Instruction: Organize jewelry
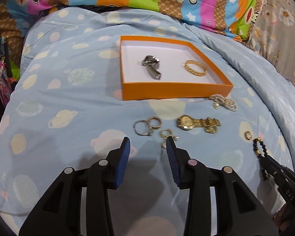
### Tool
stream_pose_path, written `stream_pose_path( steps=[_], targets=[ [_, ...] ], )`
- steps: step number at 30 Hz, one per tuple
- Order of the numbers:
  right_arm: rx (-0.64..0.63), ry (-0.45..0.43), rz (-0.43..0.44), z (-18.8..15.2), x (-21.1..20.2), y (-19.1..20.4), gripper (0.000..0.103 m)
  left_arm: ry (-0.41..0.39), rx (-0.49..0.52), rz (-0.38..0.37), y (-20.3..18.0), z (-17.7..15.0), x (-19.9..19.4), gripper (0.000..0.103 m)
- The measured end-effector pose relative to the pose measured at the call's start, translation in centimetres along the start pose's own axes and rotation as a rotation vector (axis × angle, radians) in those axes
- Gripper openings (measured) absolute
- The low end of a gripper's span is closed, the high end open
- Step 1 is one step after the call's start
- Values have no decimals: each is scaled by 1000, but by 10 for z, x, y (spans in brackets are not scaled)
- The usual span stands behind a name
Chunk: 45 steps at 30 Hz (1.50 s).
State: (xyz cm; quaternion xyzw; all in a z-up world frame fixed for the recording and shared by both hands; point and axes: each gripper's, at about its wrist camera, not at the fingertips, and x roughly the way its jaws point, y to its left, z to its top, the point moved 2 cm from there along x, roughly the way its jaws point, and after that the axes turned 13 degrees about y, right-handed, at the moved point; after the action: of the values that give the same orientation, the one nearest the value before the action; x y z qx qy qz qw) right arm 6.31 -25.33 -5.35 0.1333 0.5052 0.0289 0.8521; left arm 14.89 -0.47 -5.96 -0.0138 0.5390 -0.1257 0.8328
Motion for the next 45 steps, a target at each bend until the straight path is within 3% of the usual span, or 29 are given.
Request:
stream_pose_path(
  steps=[12,14,22,25,33,37,39,41,45],
  targets=[
    [-11,11,-15,-2,4,12,8,-5,28,16,1,16,13,34],
    [-15,12,-15,-2,5,13,8,-3,29,-1,1,17,14,20],
    [-27,3,-15,-1,3,21,8,-13,46,-37,-4,12,8,20],
    [-33,-7,-10,2,-1,24,8,-23,54,-56,-6,9,-1,7],
    [-70,-76,2,36,-17,40,8,-106,53,-90,-4,22,-40,7],
    [-79,-95,1,41,-20,46,8,-100,48,-75,4,22,-44,8],
    [-77,-82,7,39,-16,47,8,-82,43,-73,5,17,-37,16],
    [-77,-67,11,37,-12,48,8,-67,50,-55,2,13,-28,35],
    [-81,-48,14,31,-7,51,8,-40,71,-40,-3,7,-12,36]
  ],
)
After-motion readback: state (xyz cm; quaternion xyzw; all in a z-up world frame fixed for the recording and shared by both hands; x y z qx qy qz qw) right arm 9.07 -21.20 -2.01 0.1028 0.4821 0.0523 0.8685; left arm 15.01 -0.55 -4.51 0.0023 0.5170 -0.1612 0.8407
